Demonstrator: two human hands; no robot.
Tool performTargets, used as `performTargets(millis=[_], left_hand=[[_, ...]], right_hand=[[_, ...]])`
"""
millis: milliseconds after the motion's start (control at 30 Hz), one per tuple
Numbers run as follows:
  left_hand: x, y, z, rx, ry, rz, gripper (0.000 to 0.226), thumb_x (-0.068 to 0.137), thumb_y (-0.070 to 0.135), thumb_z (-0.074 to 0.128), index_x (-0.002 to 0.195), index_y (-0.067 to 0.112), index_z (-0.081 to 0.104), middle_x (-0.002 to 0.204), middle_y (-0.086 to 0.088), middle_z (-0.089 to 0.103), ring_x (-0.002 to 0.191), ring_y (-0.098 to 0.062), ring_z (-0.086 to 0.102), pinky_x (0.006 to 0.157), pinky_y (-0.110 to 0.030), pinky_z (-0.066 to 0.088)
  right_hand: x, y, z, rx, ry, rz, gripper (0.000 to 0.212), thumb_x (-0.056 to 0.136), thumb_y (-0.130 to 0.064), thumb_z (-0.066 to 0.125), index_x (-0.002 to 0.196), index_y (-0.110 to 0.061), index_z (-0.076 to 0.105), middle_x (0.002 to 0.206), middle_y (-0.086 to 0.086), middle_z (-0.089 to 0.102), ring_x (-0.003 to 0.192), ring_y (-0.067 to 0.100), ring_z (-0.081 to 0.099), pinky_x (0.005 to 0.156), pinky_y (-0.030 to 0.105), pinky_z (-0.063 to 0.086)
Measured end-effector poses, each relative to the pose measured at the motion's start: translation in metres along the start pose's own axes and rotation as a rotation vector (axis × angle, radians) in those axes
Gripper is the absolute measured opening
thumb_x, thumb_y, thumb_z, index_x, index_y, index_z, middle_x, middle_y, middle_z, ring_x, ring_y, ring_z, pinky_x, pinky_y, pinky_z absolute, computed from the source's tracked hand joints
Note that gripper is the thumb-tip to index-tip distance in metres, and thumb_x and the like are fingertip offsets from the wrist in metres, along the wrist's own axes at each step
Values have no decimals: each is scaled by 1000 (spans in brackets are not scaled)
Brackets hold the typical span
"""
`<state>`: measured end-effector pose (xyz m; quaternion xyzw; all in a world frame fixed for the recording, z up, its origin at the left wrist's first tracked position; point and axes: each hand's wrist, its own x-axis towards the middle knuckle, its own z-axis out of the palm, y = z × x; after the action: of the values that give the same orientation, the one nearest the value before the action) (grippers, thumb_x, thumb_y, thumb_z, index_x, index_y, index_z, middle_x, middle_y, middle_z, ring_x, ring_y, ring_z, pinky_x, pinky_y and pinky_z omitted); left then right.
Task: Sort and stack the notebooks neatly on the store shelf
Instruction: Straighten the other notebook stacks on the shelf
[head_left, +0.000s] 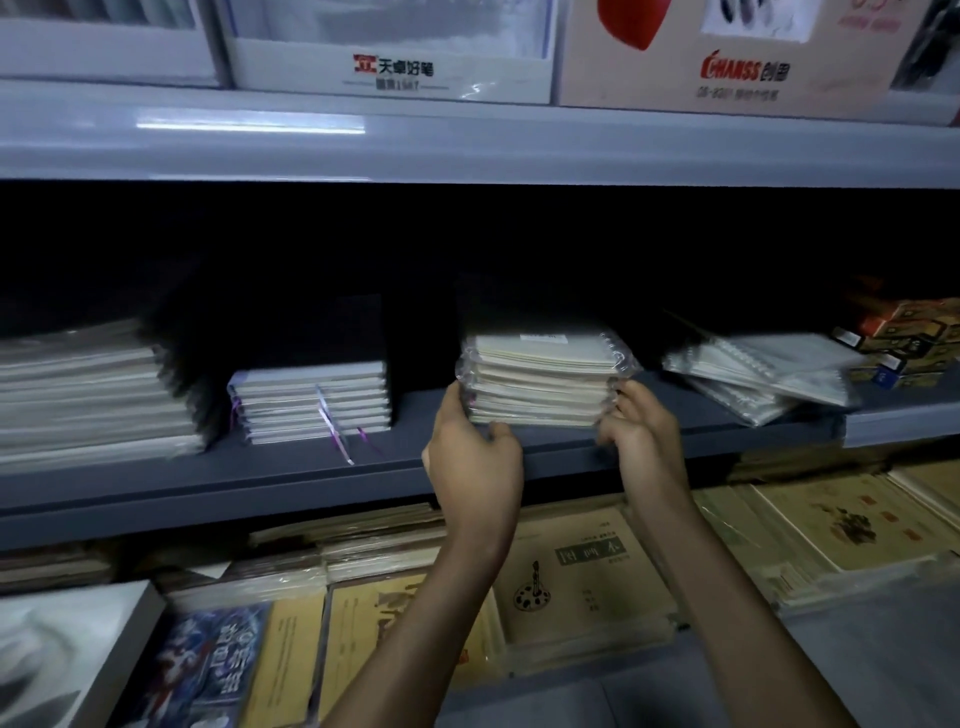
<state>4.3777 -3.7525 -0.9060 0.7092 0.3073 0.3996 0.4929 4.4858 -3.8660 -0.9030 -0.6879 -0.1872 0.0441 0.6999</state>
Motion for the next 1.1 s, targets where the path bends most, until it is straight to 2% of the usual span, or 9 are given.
performTargets(millis=[100, 167, 300, 400, 533, 633, 767, 933, 1100], left_hand=[[-1, 1, 3, 39, 48, 1, 54, 90, 21, 54, 145, 26, 53, 127, 8, 68, 108, -21, 66, 94, -49, 57], [-3, 3, 2, 70, 70, -28, 55, 91, 22, 55, 146, 23, 52, 133, 5, 64, 119, -29, 62, 98, -53, 54], [-8, -1, -5, 104, 104, -10, 52, 94, 22, 59, 146, 21, 52, 134, 2, 61, 119, -31, 60, 98, -54, 52], [-10, -6, -13, 105, 114, -21, 56, 94, 20, 61, 149, 23, 50, 135, 4, 61, 118, -27, 60, 98, -51, 53], [-6, -4, -17, 125, 133, -48, 57, 94, 21, 64, 149, 24, 49, 137, 5, 62, 121, -27, 59, 94, -42, 51], [-4, -3, -17, 90, 136, -86, 58, 94, 21, 66, 149, 21, 50, 138, 3, 61, 125, -27, 56, 92, -33, 43], [-8, -2, -17, 73, 132, -78, 59, 92, 19, 66, 149, 21, 50, 139, 3, 60, 128, -26, 55, 99, -35, 44], [-1, -4, -26, 76, 80, -79, 54, 95, 26, 66, 147, 22, 51, 137, 4, 62, 126, -26, 57, 101, -35, 45], [-2, -1, -35, 139, 82, 55, 60, 100, 39, 65, 153, 21, 44, 145, 3, 58, 129, -18, 56, 118, -50, 37]], right_hand=[[5, 1, 9, 38, -37, -11, 58, 68, 7, 49, 126, 2, 56, 85, 4, 49, 76, 13, 41, 52, 14, 29], [7, 2, 14, 43, -34, -8, 49, 78, 18, 43, 122, 2, 58, 88, 8, 48, 71, 11, 38, 49, 11, 29], [12, 1, 22, 7, -64, -25, 40, 69, 5, 45, 94, -19, 63, 78, -4, 49, 67, 9, 42, 51, 12, 30], [15, 3, 26, -25, -75, -28, 43, 73, 9, 46, 94, -25, 63, 78, -4, 51, 72, 13, 45, 59, 21, 32], [10, 0, 23, -53, -139, -61, 37, 66, -7, 47, 98, -17, 63, 78, -4, 53, 72, 10, 47, 64, 22, 35], [11, -2, 24, -70, -116, -32, 35, 65, -9, 47, 93, -24, 62, 76, -9, 56, 72, 12, 48, 68, 29, 35], [7, 0, 30, -127, -69, -42, 38, 72, -7, 48, 101, -25, 63, 89, 4, 65, 78, 13, 55, 73, 31, 39], [-1, -1, 29, -187, -72, -38, 38, 85, 8, 50, 96, -27, 58, 73, -26, 62, 70, 1, 56, 72, 23, 40], [-5, -4, 28, -147, -89, -26, 44, 92, -1, 58, 132, -20, 58, 113, -12, 67, 108, 6, 64, 89, 21, 46]])
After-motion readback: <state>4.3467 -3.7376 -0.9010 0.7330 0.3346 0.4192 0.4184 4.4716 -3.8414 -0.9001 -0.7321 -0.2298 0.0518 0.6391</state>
